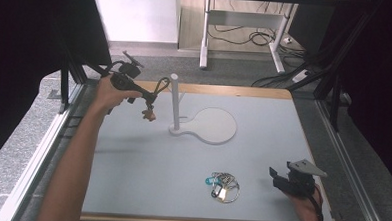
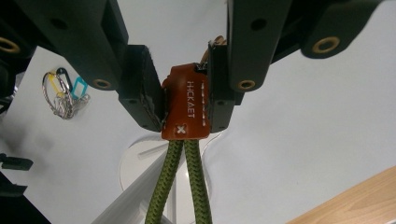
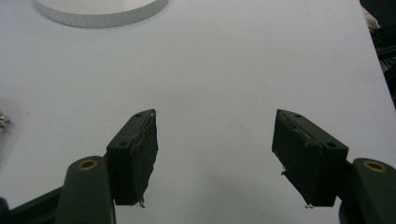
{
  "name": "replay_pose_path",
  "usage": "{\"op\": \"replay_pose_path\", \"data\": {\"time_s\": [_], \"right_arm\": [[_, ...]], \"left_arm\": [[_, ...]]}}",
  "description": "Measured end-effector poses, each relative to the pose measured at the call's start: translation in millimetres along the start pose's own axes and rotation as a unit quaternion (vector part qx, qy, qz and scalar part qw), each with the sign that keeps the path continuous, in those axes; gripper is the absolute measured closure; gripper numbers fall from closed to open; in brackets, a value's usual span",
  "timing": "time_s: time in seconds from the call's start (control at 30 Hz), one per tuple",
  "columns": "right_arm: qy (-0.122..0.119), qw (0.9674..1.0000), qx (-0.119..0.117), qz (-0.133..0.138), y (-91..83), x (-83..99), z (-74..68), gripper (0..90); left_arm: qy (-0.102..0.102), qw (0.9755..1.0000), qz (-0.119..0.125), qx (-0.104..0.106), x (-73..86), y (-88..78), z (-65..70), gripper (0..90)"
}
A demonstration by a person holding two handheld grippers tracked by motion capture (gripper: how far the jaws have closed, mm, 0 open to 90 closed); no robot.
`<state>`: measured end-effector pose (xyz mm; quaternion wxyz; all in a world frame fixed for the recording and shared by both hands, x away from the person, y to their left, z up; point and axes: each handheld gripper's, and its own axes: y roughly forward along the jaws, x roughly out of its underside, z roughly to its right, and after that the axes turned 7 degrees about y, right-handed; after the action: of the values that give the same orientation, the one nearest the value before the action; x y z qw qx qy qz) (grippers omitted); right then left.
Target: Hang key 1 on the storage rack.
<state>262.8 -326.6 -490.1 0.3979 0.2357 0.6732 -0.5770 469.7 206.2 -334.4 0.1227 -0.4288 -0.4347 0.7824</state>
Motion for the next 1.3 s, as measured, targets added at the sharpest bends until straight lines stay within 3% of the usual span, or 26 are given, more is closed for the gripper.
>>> {"op": "replay_pose_path", "data": {"time_s": [0.23,0.43,0.77,0.97,1.13,1.3], "right_arm": [[-0.002,1.0,0.003,-0.008,3.7,1.6,0.4,31.1],[-0.002,0.9999,0.008,-0.006,0.2,3.7,-0.3,31.1],[-0.002,0.9999,0.009,-0.009,-0.6,4.4,-0.8,31.0],[-0.001,0.9999,0.008,-0.007,-0.3,4.7,-0.5,31.0],[0.001,1.0,0.004,-0.006,-1.2,4.2,-0.3,30.9],[-0.008,1.0,0.002,-0.005,-0.8,3.4,-3.5,30.6]], "left_arm": [[0.02,0.9993,-0.01,0.03,-5.7,4.3,-9.6,67.3],[0.031,0.9986,-0.018,0.038,-7.2,13.6,-6.0,67.2],[0.039,0.9987,-0.026,0.018,-2.6,24.5,-0.8,66.3],[0.038,0.9991,-0.017,0.01,-0.9,30.2,3.1,62.8],[0.037,0.9991,-0.012,-0.015,3.0,29.3,14.6,58.5],[0.044,0.9987,0.004,-0.026,15.2,27.0,29.2,54.3]]}}
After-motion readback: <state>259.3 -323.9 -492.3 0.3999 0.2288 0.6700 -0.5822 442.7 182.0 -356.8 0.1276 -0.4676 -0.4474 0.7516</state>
